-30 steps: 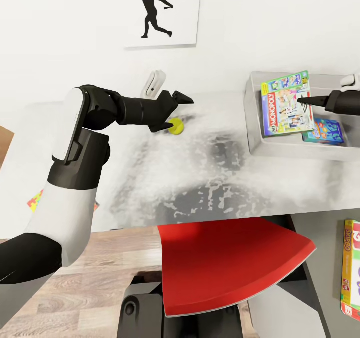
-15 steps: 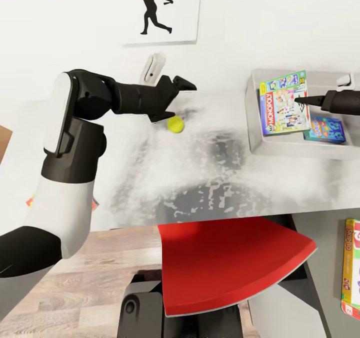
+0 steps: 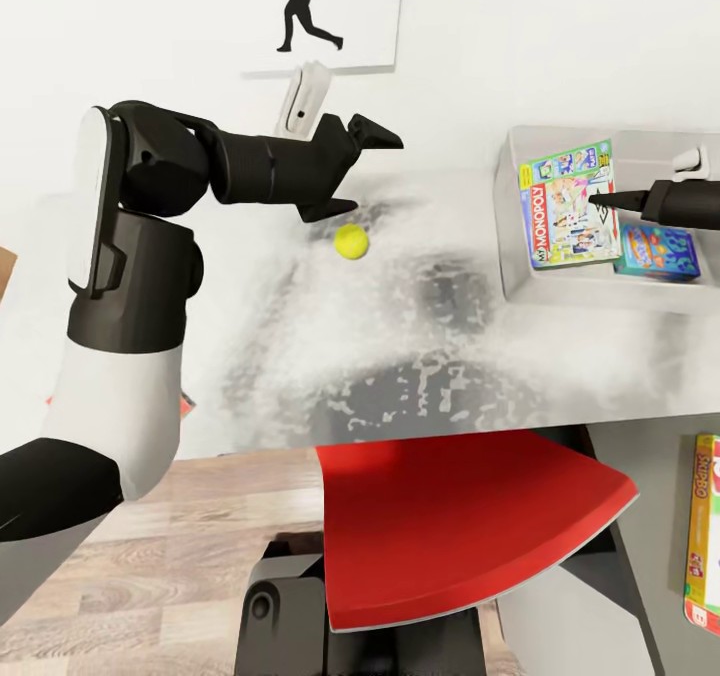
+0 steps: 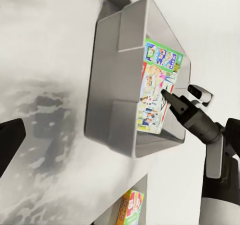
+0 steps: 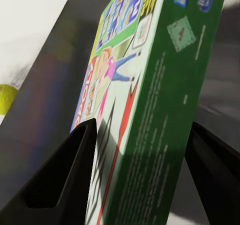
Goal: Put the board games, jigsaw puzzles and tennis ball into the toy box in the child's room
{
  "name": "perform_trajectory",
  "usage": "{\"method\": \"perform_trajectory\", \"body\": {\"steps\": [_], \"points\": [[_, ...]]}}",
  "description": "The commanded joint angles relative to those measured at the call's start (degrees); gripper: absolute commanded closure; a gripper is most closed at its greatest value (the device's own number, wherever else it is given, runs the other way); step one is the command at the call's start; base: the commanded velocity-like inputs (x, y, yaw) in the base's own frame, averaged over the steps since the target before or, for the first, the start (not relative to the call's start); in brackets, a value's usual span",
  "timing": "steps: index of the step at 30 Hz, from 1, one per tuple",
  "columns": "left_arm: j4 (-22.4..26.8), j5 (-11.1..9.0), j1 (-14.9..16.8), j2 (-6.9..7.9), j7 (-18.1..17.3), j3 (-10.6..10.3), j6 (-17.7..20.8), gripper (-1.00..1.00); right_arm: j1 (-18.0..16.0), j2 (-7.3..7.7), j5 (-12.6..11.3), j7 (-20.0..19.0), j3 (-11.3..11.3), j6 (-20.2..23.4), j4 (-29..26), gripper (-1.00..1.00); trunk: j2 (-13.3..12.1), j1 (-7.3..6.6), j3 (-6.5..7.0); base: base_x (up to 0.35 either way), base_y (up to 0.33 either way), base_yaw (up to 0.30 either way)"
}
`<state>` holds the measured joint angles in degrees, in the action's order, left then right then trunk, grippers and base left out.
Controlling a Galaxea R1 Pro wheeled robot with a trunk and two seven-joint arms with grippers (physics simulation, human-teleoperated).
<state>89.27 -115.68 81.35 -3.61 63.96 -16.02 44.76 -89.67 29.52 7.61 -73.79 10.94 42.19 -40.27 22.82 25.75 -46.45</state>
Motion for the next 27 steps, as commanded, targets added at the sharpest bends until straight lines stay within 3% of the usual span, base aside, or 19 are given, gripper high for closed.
{"method": "perform_trajectory", "body": {"steps": [1, 27], "points": [[0.1, -0.5, 0.1, -0.04, 0.6, 0.1, 0.2, -1.0, -0.1, -0.05, 0.6, -0.5, 0.3, 0.4, 0.0, 1.0, 0.1, 0.03, -0.16, 0.0, 0.0, 0.0], [0.4, -0.9, 0.3, 0.07, 0.7, -0.1, 0.1, -1.0, -0.9, -0.08, 0.9, -0.4, 0.2, -0.9, 0.0, 1.0, 0.1, 0.03, -1.16, 0.0, 0.0, 0.0]]}}
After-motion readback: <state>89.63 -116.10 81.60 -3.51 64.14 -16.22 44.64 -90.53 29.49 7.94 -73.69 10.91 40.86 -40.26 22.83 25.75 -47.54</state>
